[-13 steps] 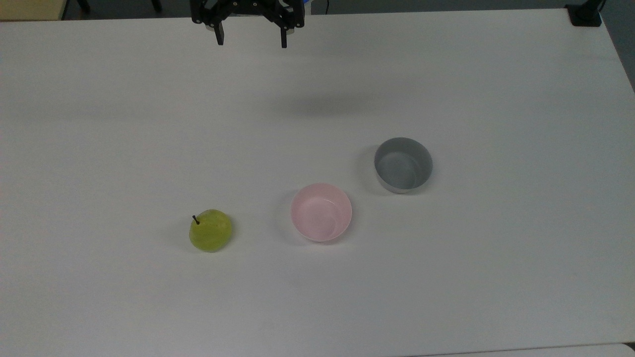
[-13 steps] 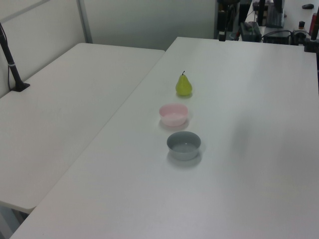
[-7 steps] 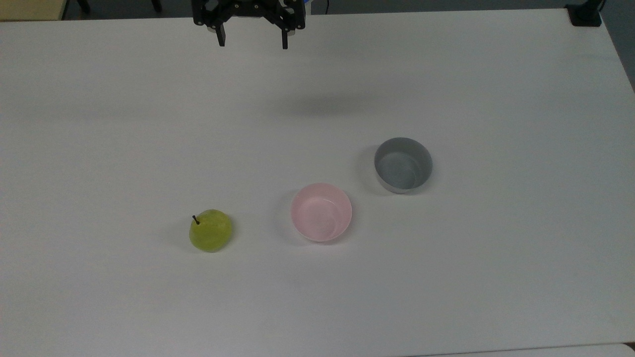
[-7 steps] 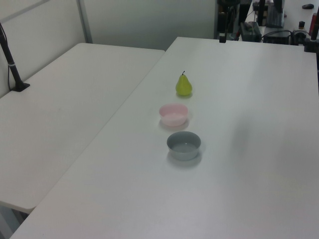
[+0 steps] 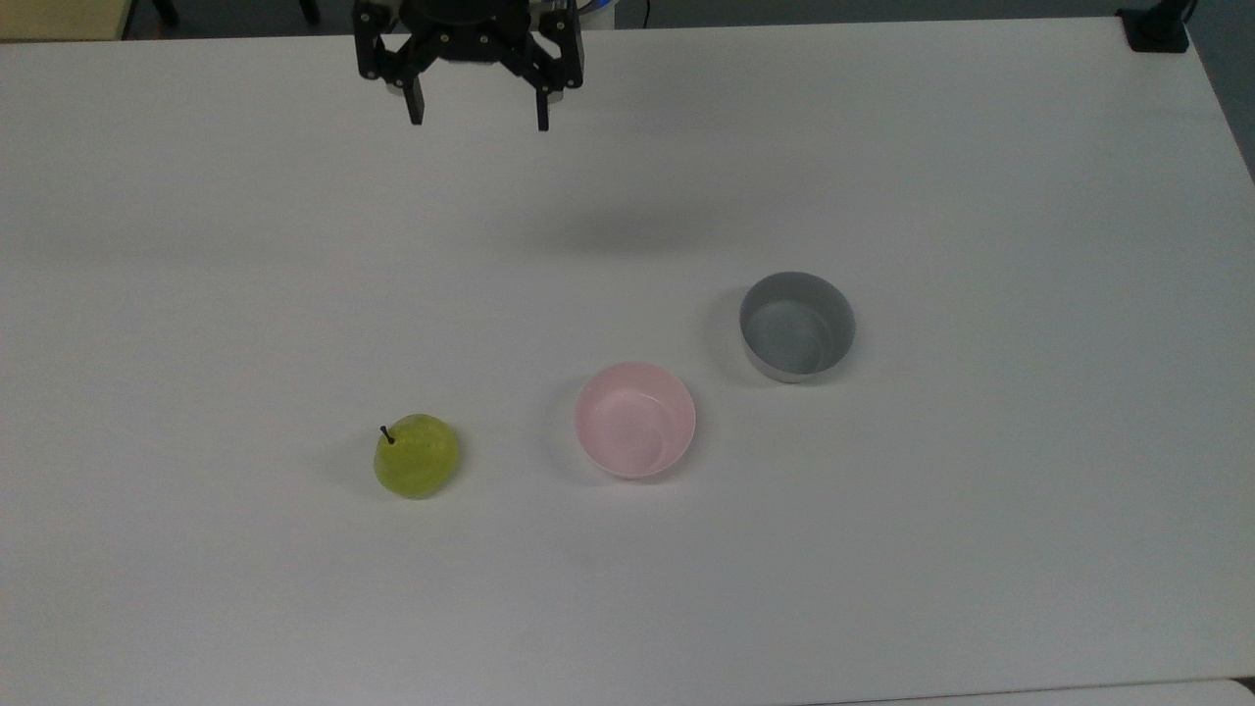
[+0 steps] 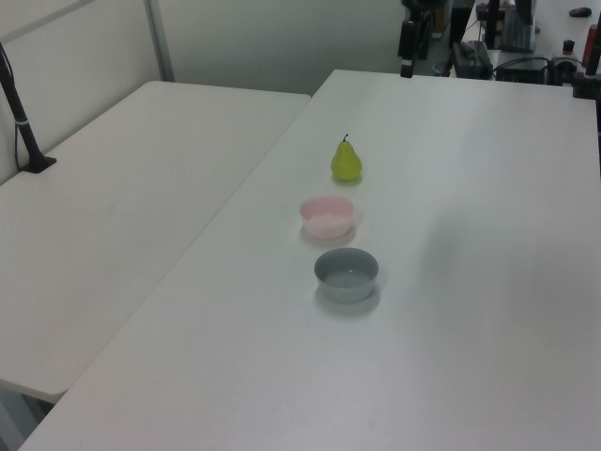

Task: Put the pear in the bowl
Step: 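Move the open gripper down over the green pear, then close the gripper around the green pear, then lift the pear and carry it over the pink bowl, then lower the held pear into the pink bowl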

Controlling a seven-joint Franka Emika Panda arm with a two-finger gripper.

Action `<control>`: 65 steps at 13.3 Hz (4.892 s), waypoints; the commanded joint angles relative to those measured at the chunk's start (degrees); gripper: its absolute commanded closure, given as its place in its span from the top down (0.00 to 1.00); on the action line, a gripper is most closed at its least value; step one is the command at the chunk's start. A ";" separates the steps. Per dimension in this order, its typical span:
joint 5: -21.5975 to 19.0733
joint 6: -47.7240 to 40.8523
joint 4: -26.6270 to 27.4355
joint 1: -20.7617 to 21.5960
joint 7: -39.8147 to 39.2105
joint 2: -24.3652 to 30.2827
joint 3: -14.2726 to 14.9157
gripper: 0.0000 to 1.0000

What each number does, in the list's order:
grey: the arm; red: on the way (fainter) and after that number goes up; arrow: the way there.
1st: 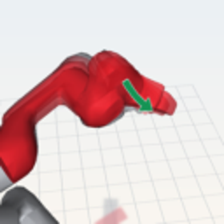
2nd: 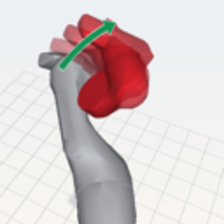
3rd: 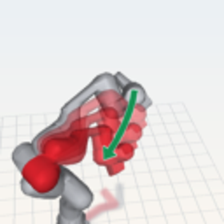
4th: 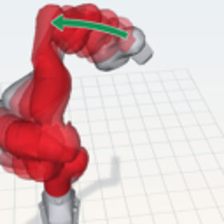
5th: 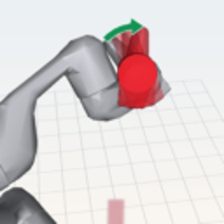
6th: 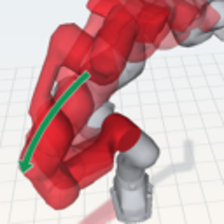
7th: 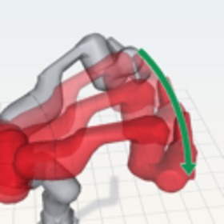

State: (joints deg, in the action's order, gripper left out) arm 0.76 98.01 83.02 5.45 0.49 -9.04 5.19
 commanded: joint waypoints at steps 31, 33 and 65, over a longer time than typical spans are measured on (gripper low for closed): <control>0.29 45.70 0.57 -5.53 2.58 -28.76 0.26 0.23; 0.21 45.17 0.65 -5.71 2.58 -26.92 0.26 0.23; 8.73 42.43 9.97 -2.46 15.77 -18.82 -13.28 0.25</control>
State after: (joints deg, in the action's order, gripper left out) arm 8.32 135.85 91.28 2.75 14.94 -27.58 -8.31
